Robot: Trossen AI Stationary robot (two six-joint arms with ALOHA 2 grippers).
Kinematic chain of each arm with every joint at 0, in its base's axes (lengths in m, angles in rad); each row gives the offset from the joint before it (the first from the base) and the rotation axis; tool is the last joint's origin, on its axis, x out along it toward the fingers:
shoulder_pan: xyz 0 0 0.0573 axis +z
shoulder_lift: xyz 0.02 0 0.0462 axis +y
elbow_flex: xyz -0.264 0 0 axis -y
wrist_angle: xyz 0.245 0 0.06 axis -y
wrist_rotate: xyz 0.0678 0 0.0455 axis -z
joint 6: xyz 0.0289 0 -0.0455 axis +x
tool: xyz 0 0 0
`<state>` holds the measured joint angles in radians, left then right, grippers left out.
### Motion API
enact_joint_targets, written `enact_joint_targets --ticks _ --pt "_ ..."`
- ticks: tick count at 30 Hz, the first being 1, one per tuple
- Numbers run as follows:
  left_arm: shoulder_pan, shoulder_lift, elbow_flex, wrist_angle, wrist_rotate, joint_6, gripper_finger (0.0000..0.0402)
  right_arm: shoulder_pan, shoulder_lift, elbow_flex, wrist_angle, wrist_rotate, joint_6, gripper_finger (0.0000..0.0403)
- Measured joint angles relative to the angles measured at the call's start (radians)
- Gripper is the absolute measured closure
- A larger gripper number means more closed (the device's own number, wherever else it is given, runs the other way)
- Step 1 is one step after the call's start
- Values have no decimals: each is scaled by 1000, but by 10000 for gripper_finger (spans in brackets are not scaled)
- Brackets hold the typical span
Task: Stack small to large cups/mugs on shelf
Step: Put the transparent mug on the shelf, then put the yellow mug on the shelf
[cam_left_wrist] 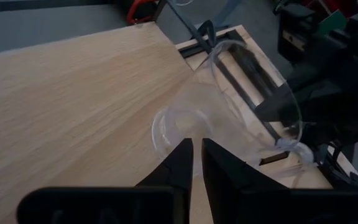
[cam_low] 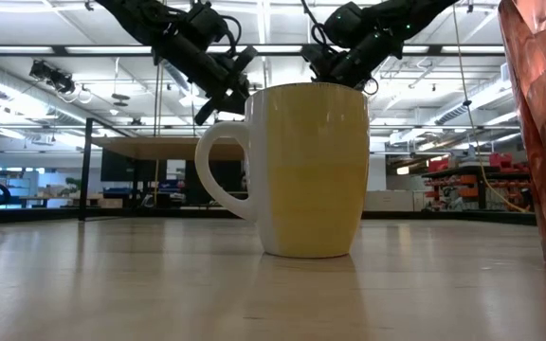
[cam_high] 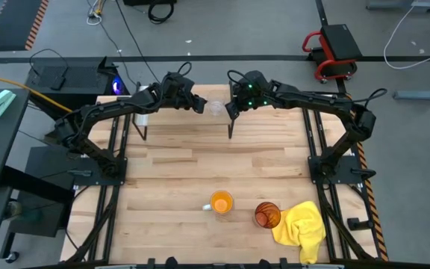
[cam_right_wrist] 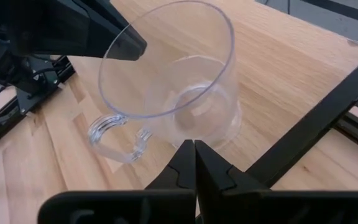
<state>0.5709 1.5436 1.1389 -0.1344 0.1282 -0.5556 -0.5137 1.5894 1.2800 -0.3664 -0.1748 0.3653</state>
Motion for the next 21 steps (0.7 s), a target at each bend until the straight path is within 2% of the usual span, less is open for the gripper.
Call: enact_joint_targets --ticks 3,9,15,21 --pt "0 0 0 -11 3 0 356 5 -1 0 -1 -11 0 402" --pt "0 -6 0 -26 74 -12 360 19 -66 0 -76 -16 -7 402" --pt "-5 -70 0 -92 79 -10 367 47 -222 0 -246 -14 -11 401" --pt "-46 -172 2 -252 79 -2 361 80 -383 0 -363 -14 38 392"
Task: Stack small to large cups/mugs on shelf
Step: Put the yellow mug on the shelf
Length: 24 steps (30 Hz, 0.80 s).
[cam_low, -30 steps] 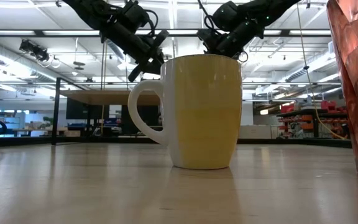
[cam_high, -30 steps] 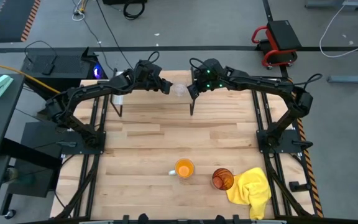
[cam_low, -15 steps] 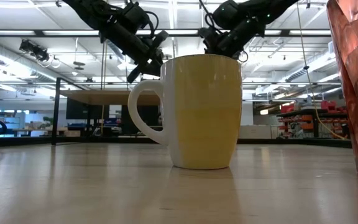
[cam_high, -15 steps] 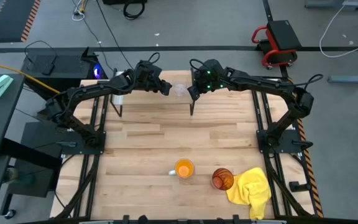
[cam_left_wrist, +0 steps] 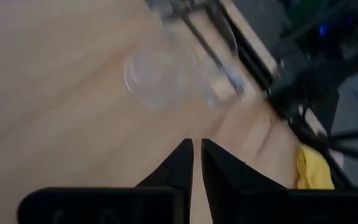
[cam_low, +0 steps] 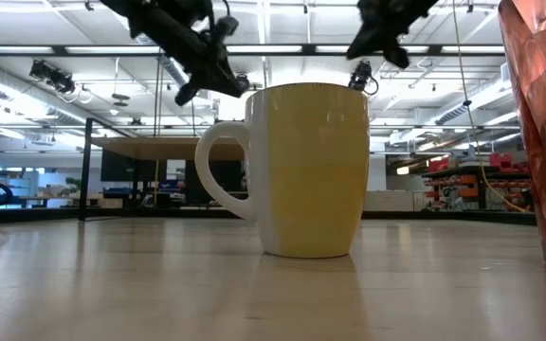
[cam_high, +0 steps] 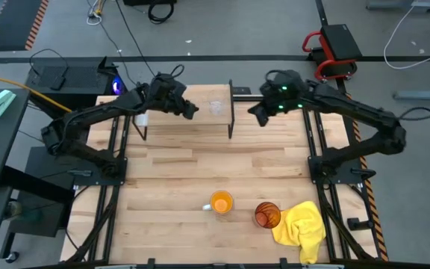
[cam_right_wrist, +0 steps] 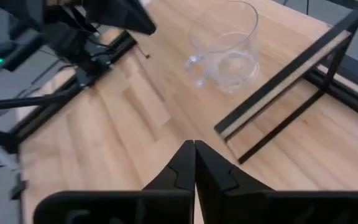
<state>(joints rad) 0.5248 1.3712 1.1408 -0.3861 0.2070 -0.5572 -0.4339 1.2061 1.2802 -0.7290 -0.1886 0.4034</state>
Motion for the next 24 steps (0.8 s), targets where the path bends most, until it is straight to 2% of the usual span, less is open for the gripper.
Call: enact_joint_targets --ticks 5,11,15,19,24 --pt "-110 -50 0 -136 -4 -22 359 24 -87 0 -137 15 31 388" --pt "-325 -47 0 -195 -56 -140 367 98 -134 0 -335 64 50 389" --pt "-465 -43 -1 -195 -130 -263 369 172 -141 0 -419 132 84 389" --pt "-587 -43 -1 -196 -263 -392 367 262 -140 0 -456 212 125 387" --pt "-680 9 -1 -166 -365 -490 366 364 -140 -32 -450 299 182 387"
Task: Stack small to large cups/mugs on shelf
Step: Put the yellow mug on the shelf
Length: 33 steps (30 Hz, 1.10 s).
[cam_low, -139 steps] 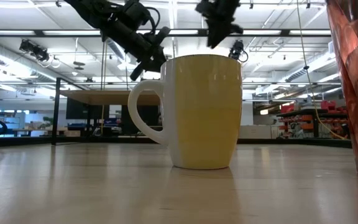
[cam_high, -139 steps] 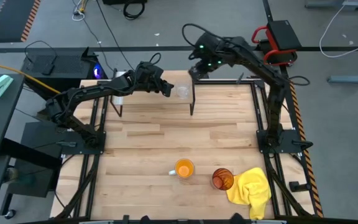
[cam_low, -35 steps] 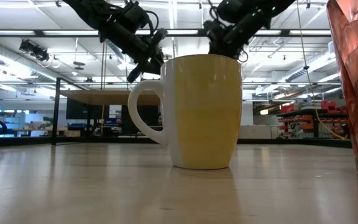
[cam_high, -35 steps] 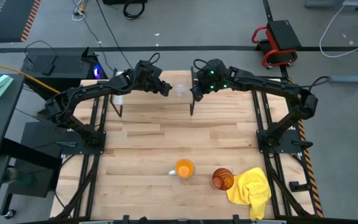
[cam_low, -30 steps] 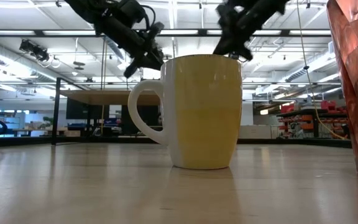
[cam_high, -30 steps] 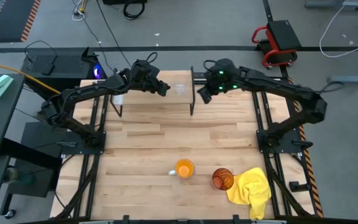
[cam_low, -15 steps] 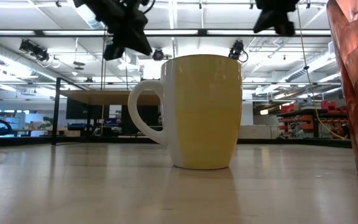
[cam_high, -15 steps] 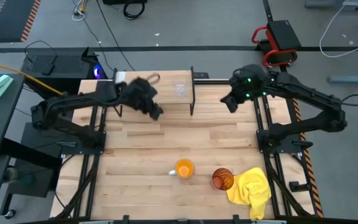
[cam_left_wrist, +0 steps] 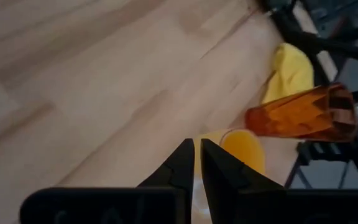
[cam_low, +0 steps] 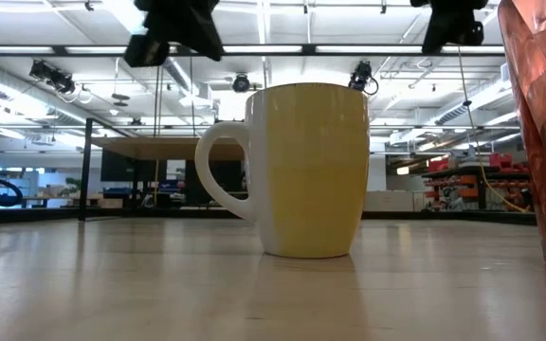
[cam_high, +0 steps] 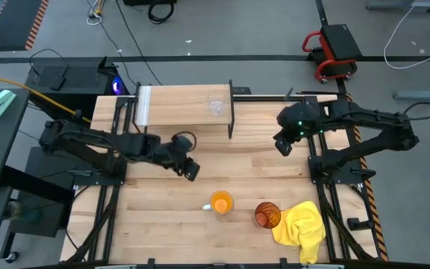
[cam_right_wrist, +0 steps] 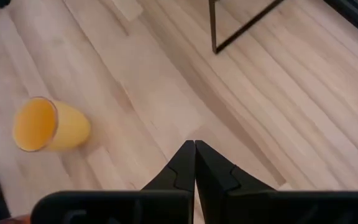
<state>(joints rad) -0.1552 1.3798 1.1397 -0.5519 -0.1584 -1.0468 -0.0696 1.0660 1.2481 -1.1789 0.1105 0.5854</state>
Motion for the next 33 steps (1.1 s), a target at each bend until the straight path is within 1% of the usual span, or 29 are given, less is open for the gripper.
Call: enact_joint_targets --ticks 3,7,10,12,18,24,26,33 --pt "-22 53 0 29 6 -37 365 45 5 -25 -2 34 53 386" --pt "-35 118 -1 76 91 -45 365 95 9 -73 19 35 122 386" --pt "-38 138 -1 95 128 -42 367 132 10 -109 18 35 208 385" --pt "-45 145 0 132 130 -24 370 163 11 -135 23 35 277 384" --pt "-71 146 0 134 139 74 380 250 14 -217 88 35 448 385" --pt "-133 146 0 130 130 165 379 309 27 -278 288 8 531 395" --pt "-155 153 0 129 129 173 377 325 40 -287 341 0 550 398" --pt "-210 196 -1 122 122 133 377 362 136 -289 365 -34 551 397"
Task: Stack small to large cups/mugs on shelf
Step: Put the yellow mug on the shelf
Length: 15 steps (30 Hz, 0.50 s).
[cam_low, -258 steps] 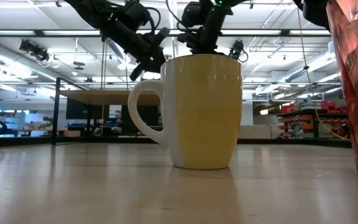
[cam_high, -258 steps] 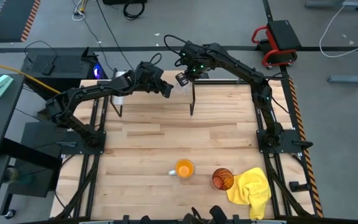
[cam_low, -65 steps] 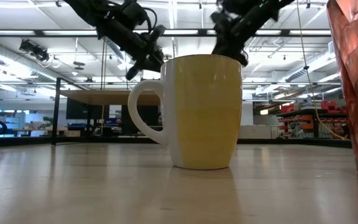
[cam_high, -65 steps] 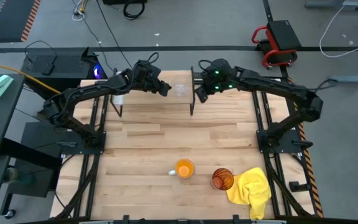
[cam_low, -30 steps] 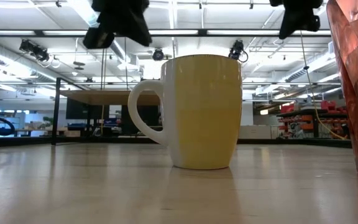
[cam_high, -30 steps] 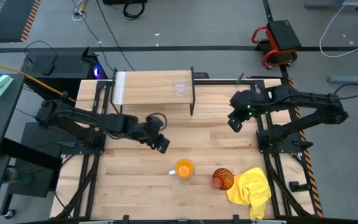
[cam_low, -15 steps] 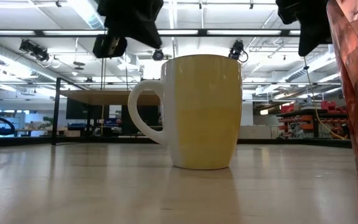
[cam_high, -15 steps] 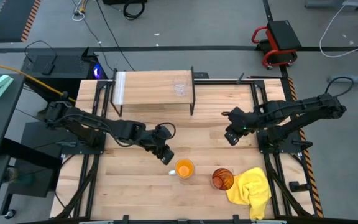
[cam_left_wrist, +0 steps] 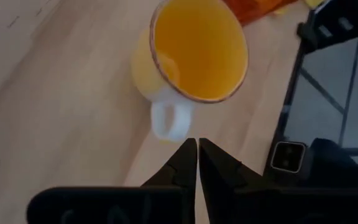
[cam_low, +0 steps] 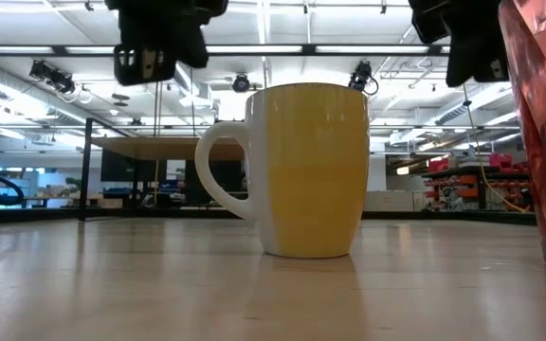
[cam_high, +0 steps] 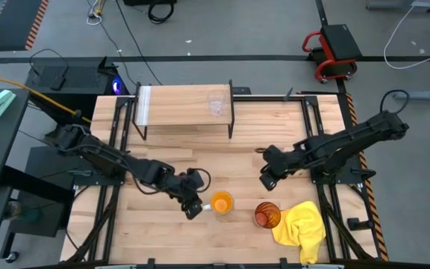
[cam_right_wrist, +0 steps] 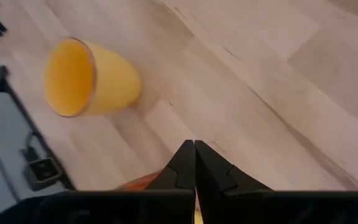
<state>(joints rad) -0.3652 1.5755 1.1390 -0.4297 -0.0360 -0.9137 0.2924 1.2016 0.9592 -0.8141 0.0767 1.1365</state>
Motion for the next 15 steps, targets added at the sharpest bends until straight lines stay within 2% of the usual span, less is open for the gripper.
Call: enact_joint_targets --ticks 9,15 --pt "47 49 0 138 -13 -76 375 -1 95 0 10 -17 -120 397" --pt "104 51 1 133 -18 -97 381 -1 102 0 13 13 -165 390"
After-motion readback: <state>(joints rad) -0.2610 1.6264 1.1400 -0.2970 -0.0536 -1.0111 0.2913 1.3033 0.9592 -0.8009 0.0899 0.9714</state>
